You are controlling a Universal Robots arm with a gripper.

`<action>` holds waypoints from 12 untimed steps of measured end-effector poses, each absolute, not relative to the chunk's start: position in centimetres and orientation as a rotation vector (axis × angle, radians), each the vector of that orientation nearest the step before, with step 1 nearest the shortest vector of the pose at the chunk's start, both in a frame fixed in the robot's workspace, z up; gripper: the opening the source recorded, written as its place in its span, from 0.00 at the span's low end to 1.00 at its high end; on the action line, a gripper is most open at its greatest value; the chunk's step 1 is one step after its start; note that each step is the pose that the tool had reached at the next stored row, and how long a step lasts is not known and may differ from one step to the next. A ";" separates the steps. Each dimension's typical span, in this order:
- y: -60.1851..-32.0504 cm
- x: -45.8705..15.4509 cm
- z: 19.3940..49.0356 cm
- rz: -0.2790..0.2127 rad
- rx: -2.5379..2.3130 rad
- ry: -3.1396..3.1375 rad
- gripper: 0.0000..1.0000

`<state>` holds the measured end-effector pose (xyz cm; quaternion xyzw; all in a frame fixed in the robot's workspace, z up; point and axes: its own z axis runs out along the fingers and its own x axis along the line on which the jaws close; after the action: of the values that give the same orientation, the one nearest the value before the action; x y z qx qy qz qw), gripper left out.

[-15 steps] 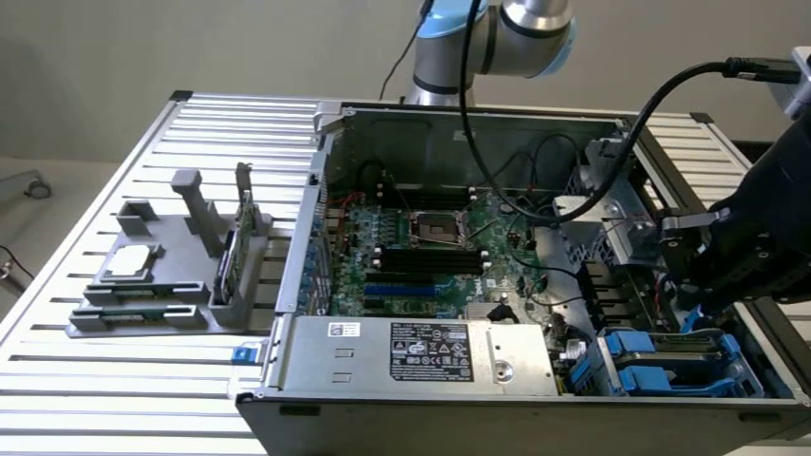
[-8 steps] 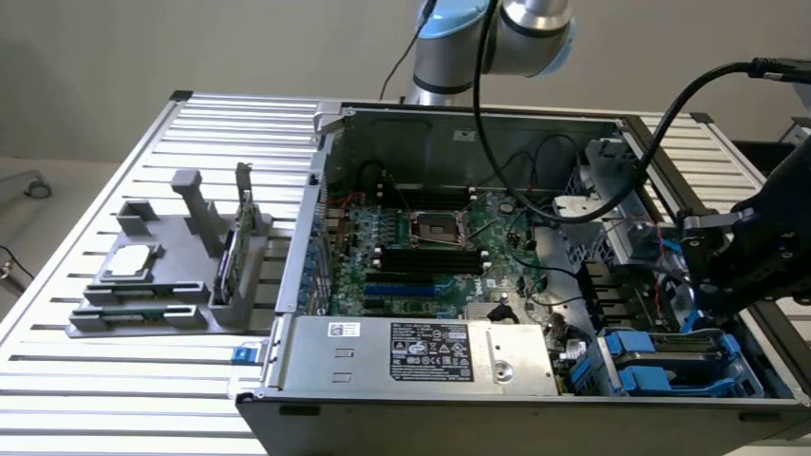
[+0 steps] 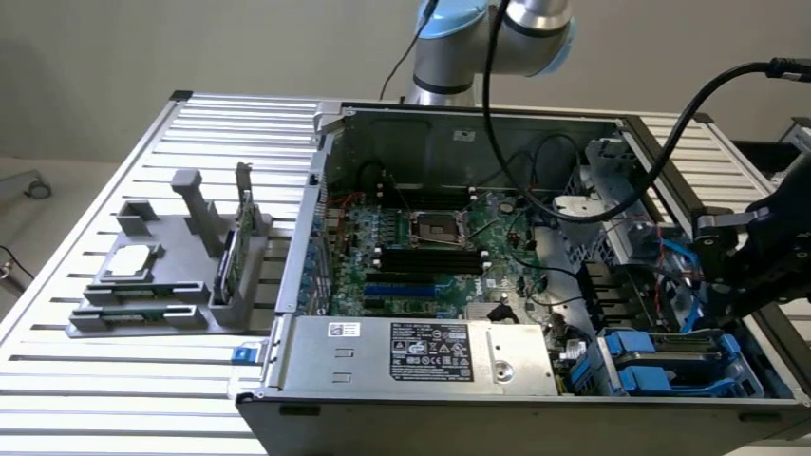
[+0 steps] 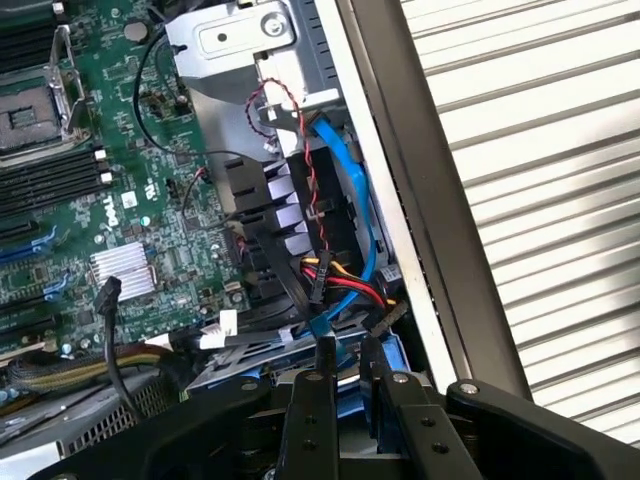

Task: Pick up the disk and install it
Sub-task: 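Insert the first disk wire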

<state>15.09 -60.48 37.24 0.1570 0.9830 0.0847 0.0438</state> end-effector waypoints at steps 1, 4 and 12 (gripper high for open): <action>-60.5 15.2 37.2 0.259 0.487 3.003 0.24; -60.5 15.4 37.2 0.259 0.509 2.999 0.24; -60.5 15.7 37.2 0.254 0.594 2.978 0.24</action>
<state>15.69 -60.46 37.23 0.1946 0.9762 0.0834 0.0469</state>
